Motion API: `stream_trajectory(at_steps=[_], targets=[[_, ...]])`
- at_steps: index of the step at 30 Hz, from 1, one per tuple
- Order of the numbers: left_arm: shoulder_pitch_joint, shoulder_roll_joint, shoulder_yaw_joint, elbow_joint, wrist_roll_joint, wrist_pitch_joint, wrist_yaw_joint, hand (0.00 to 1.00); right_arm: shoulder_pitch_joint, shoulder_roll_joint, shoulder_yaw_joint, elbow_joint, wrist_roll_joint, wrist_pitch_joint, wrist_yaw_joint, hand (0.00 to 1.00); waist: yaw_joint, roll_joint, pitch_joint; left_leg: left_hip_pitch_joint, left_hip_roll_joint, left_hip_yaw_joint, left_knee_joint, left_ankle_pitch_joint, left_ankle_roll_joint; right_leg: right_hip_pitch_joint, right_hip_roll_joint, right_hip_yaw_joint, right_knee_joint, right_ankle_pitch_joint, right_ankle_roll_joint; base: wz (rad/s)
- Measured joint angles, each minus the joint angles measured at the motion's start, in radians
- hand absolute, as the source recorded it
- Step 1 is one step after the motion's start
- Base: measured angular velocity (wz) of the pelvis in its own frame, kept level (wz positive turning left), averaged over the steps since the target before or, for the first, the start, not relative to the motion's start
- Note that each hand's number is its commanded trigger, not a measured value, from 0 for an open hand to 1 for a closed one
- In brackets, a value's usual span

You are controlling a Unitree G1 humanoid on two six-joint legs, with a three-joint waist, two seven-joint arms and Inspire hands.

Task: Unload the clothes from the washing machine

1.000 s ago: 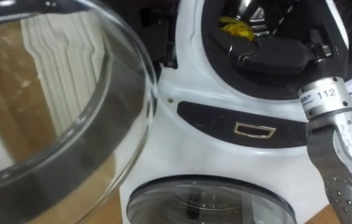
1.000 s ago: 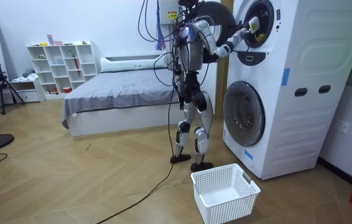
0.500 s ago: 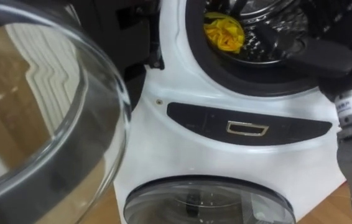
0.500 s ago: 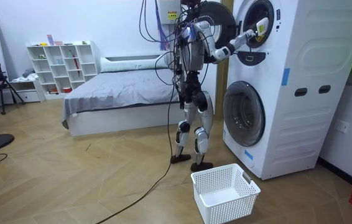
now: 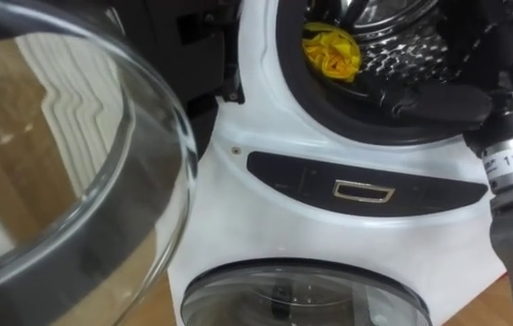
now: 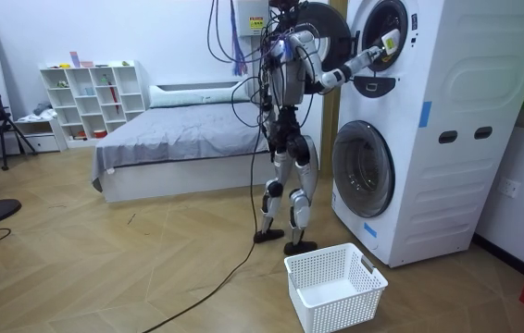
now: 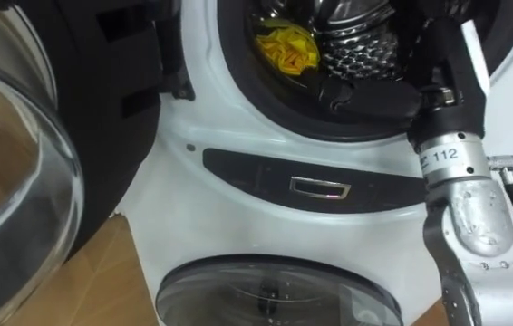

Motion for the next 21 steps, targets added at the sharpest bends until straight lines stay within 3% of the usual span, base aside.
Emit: stream_trajectory(at_steps=[2,4,7,12,21], targets=[[0.000,0.002,0.011,-0.002,-0.003,0.011,0.001,0.00,-0.019,-0.008,0.007,0.044,-0.001,0.000,0.022,0.00,0.000,-0.006,0.0001,0.000,-0.001,0.001,0.001,0.000,0.000,0.000,0.000,0.000,-0.001,0.001,-0.001,0.00],[0.001,0.004,0.019,0.000,-0.002,0.016,0.002,0.00,-0.031,-0.015,0.008,0.075,-0.005,0.015,0.043,0.00,0.001,-0.020,-0.0059,-0.001,-0.001,0.000,0.003,0.000,0.000,0.001,-0.001,-0.001,0.000,0.001,-0.001,0.00],[0.001,0.005,0.034,0.000,0.007,0.019,-0.002,0.00,-0.055,-0.043,0.010,0.106,-0.019,0.042,0.069,0.00,0.012,-0.032,-0.0012,-0.002,-0.003,0.000,0.008,0.000,0.000,0.002,-0.002,-0.002,0.001,0.001,-0.002,0.00],[0.002,0.005,0.041,0.000,0.005,0.039,-0.004,0.00,-0.109,-0.063,0.019,0.182,-0.054,0.063,0.086,0.00,0.042,-0.039,-0.0005,-0.002,-0.003,-0.002,0.008,0.000,0.000,0.002,-0.003,-0.006,0.001,0.001,-0.003,0.01],[0.003,0.022,0.034,-0.002,0.006,0.060,-0.009,0.00,-0.245,-0.088,0.054,0.401,-0.017,0.069,0.073,0.00,0.058,-0.055,0.0046,-0.005,0.000,-0.024,0.011,0.000,0.000,0.005,-0.008,-0.048,0.000,0.000,-0.005,0.06]])
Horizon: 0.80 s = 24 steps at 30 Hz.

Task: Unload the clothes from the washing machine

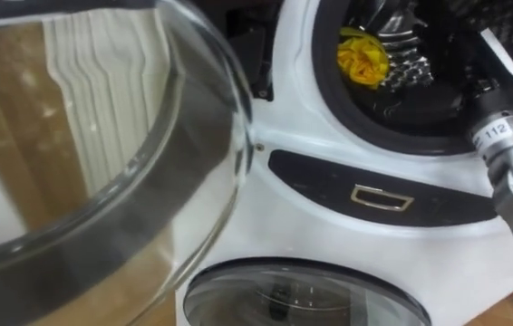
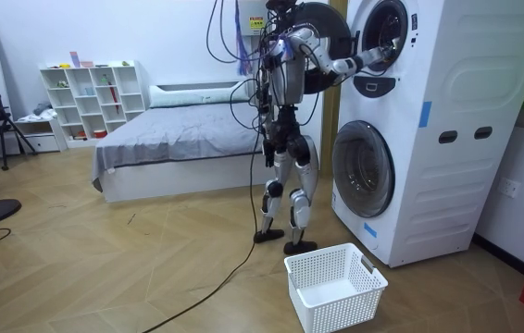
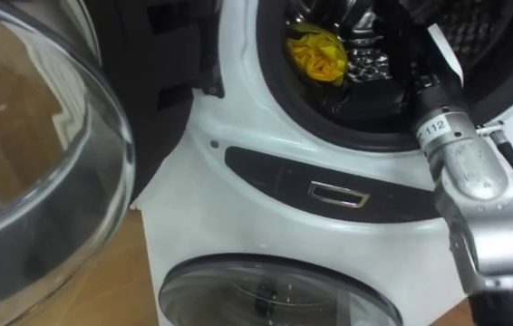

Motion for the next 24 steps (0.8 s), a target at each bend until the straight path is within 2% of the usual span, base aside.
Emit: stream_trajectory(at_steps=[5,9,15,20,24], targets=[[-0.006,0.012,-0.004,-0.002,0.020,0.020,-0.013,0.00,-0.052,-0.027,0.043,0.085,0.013,0.006,0.015,0.00,0.001,-0.002,0.0000,0.000,-0.001,0.000,0.001,0.000,0.000,0.002,-0.001,-0.003,-0.001,0.000,0.000,0.01],[-0.019,0.014,-0.005,-0.008,0.032,0.036,-0.014,0.00,-0.104,-0.027,0.060,0.152,0.024,0.019,0.041,0.00,-0.002,-0.001,-0.0001,-0.001,-0.003,-0.001,0.002,0.000,0.000,0.001,-0.003,-0.003,0.001,0.000,-0.001,0.00],[-0.024,0.014,-0.005,-0.008,0.038,0.048,-0.015,0.00,-0.129,-0.030,0.058,0.190,0.033,0.032,0.048,0.00,-0.013,-0.002,-0.0020,-0.015,-0.009,-0.026,0.015,0.001,-0.001,0.001,-0.014,-0.025,0.001,-0.001,-0.002,0.10],[-0.024,0.014,-0.006,-0.012,0.038,0.060,-0.013,0.00,-0.150,-0.030,0.061,0.261,0.032,0.034,0.044,0.00,-0.013,-0.005,-0.0124,-0.015,-0.011,-0.030,0.022,0.002,0.001,0.008,-0.019,-0.029,0.001,-0.001,-0.002,0.06],[-0.021,0.018,0.004,-0.021,0.038,0.075,-0.014,0.00,-0.176,-0.031,0.060,0.322,0.034,0.054,0.043,0.00,-0.016,-0.015,-0.0210,-0.016,-0.011,-0.035,0.026,0.003,0.001,0.011,-0.022,-0.034,0.001,-0.001,-0.002,0.06]])
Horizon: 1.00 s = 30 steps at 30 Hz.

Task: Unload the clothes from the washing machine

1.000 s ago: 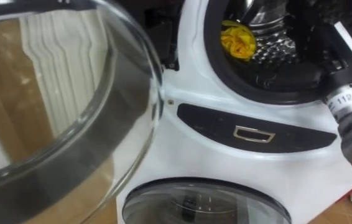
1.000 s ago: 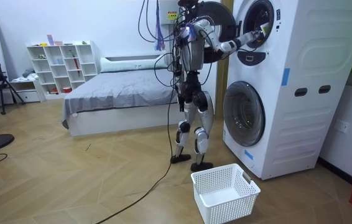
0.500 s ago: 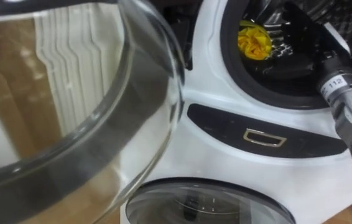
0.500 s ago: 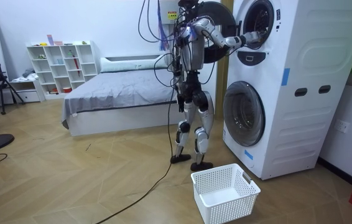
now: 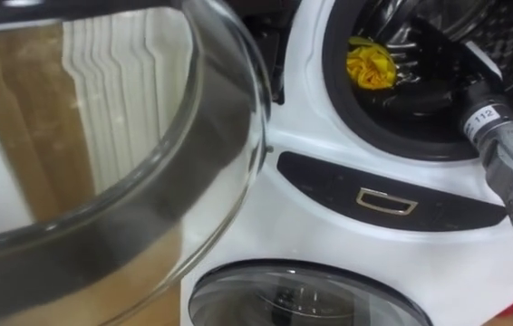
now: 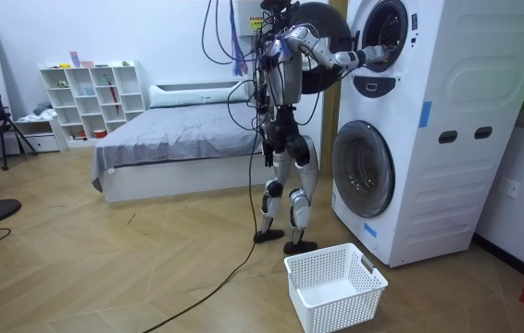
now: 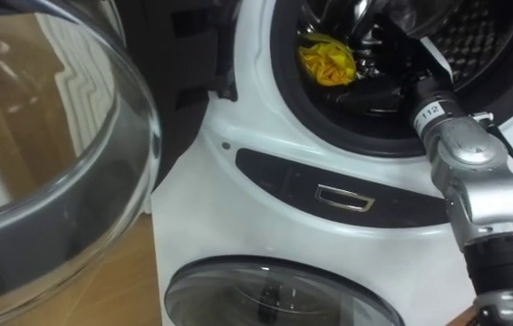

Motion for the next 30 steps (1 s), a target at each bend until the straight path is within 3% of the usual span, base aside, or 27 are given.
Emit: stream_trajectory(at_steps=[5,19,30], targets=[[0.008,-0.005,0.030,-0.001,0.000,0.017,0.000,0.00,-0.009,-0.004,-0.002,0.008,0.000,0.021,0.000,0.00,-0.003,-0.002,-0.0029,0.000,-0.001,-0.004,0.001,0.000,0.000,0.002,-0.001,-0.007,-0.001,0.000,0.000,0.03],[0.022,-0.013,0.062,-0.017,0.000,0.058,0.006,0.00,-0.077,-0.019,-0.002,0.077,0.103,0.095,0.013,0.00,-0.021,0.008,0.0021,-0.002,-0.010,-0.025,0.003,0.004,0.006,0.008,-0.012,-0.021,-0.001,0.000,0.001,0.03],[0.040,-0.004,0.060,-0.037,0.000,0.077,0.029,0.00,-0.163,-0.051,-0.011,0.198,0.209,0.117,0.013,0.00,-0.025,0.009,-0.0005,-0.006,-0.014,-0.033,0.002,0.006,0.010,0.008,-0.016,-0.026,-0.001,-0.002,0.004,0.02]])
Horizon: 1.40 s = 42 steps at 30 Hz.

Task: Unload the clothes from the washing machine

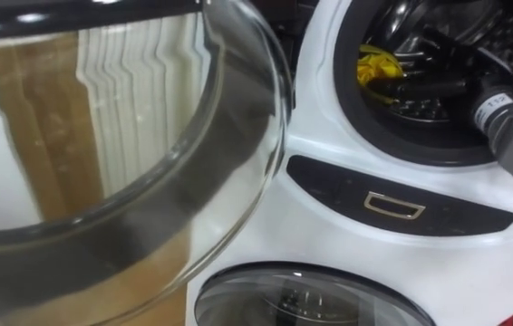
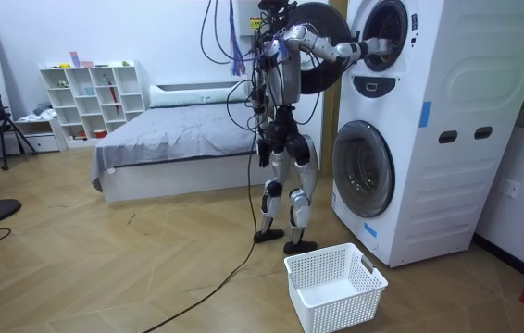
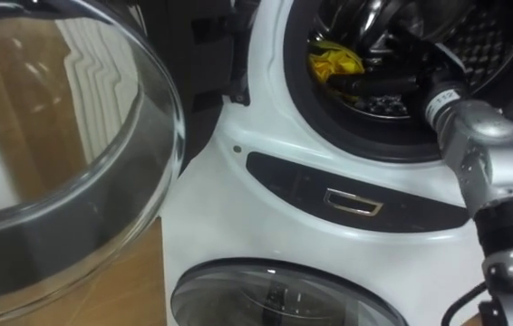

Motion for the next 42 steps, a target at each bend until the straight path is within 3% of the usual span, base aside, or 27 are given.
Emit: stream_trajectory(at_steps=[6,14,20,28,32,33,34,39,42], targets=[[0.004,0.001,-0.001,-0.011,-0.001,0.000,0.000,0.00,-0.001,-0.009,0.000,0.006,0.006,0.000,0.019,0.00,-0.002,0.002,-0.0013,0.001,0.002,-0.003,-0.003,0.000,0.000,0.001,0.000,-0.007,-0.001,-0.001,0.001,0.01],[0.002,-0.001,-0.004,-0.007,-0.006,-0.001,-0.008,0.00,-0.003,-0.010,0.001,0.036,-0.071,0.000,0.113,0.00,-0.008,0.007,0.0027,0.007,0.002,-0.015,-0.003,0.000,0.000,0.011,-0.001,-0.021,-0.003,-0.002,0.002,0.04],[-0.044,0.000,-0.019,0.041,-0.010,-0.002,-0.049,0.00,-0.015,-0.017,0.013,0.036,-0.171,0.000,0.223,0.00,0.005,0.009,0.0071,0.007,0.000,-0.011,-0.004,0.000,0.000,0.009,0.001,-0.018,-0.003,-0.002,0.002,-0.02],[-0.076,0.025,-0.069,0.057,-0.011,-0.008,-0.052,0.00,-0.017,-0.021,0.015,0.038,-0.189,-0.001,0.329,0.00,0.010,-0.006,0.0198,0.009,0.001,-0.008,-0.007,0.003,-0.004,0.008,0.001,-0.018,-0.003,-0.004,0.000,0.00],[-0.074,0.032,-0.069,0.058,-0.013,-0.008,-0.052,0.00,-0.016,-0.023,0.013,0.047,-0.189,-0.001,0.348,0.00,0.010,-0.016,0.0184,0.009,0.004,-0.004,-0.009,0.003,-0.006,0.007,0.002,-0.020,-0.004,-0.006,-0.003,0.00],[-0.074,0.033,-0.069,0.058,-0.013,-0.009,-0.052,0.00,-0.016,-0.023,0.013,0.051,-0.189,-0.001,0.350,0.54,0.010,-0.017,0.0179,0.009,0.005,-0.003,-0.010,0.003,-0.006,0.007,0.003,-0.020,-0.005,-0.006,-0.003,0.00],[-0.075,0.033,-0.069,0.058,-0.013,-0.009,-0.052,0.00,-0.016,-0.024,0.013,0.053,-0.189,-0.001,0.354,1.00,0.010,-0.018,0.0169,0.010,0.005,-0.002,-0.010,0.003,-0.006,0.007,0.003,-0.020,-0.005,-0.006,-0.003,0.00],[-0.075,0.035,-0.070,0.060,-0.021,-0.010,-0.052,0.00,-0.017,-0.024,0.013,0.065,-0.189,-0.002,0.359,1.00,0.014,-0.022,0.0144,0.013,0.007,0.001,-0.012,0.003,-0.007,0.007,0.004,-0.019,-0.004,-0.006,-0.003,-0.01],[-0.074,0.035,-0.070,0.063,-0.021,-0.010,-0.055,0.00,-0.016,-0.023,0.011,0.068,-0.194,-0.001,0.345,1.00,0.035,-0.024,0.0141,0.022,0.008,0.012,-0.021,0.004,-0.008,0.008,0.009,-0.004,-0.004,-0.006,-0.004,-0.12]])
